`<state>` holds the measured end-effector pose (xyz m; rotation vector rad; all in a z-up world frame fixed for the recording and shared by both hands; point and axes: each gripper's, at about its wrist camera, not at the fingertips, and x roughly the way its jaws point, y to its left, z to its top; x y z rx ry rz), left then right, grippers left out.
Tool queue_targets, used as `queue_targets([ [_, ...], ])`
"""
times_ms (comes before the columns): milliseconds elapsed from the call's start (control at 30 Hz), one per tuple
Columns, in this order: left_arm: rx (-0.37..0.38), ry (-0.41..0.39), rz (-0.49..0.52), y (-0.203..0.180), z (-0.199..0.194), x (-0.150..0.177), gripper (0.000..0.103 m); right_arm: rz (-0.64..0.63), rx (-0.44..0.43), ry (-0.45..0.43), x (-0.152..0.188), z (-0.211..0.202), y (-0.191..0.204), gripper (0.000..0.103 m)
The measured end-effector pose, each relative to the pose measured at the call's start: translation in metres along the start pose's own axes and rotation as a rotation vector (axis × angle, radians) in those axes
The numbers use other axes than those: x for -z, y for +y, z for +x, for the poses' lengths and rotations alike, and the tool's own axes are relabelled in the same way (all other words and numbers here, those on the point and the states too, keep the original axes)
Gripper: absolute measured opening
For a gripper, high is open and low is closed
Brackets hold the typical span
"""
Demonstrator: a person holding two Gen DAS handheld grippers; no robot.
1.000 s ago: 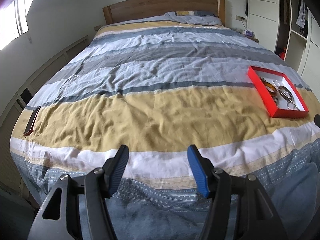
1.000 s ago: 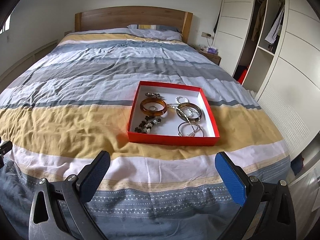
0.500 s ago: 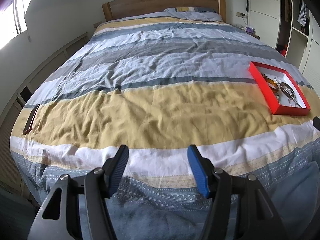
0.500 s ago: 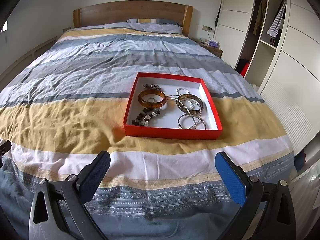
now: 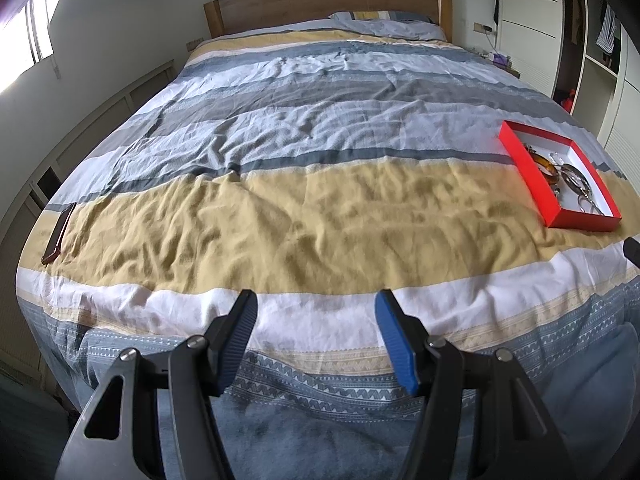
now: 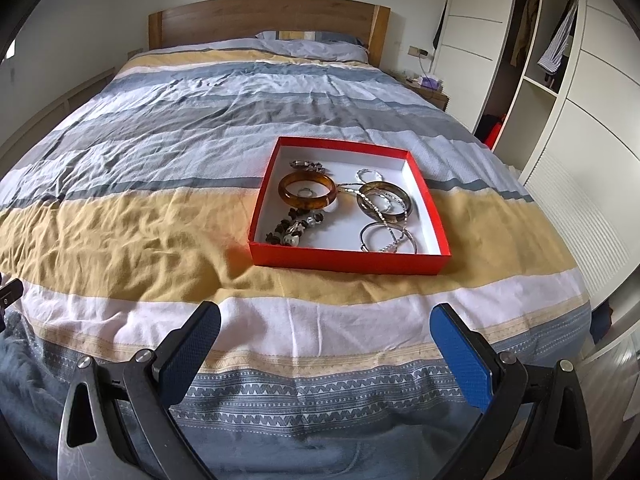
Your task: Organize jewelry
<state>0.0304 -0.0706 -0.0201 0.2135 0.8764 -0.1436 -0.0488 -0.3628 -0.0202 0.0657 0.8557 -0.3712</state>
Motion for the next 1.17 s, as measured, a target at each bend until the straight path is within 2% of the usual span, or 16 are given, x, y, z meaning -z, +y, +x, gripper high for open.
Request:
queue_targets([
  [1167, 0.018, 0.015, -0.016, 0.001, 0.007, 0.009, 0.059, -0.037, -0.027, 0.037, 0.001, 0.008, 0.017, 0.102],
])
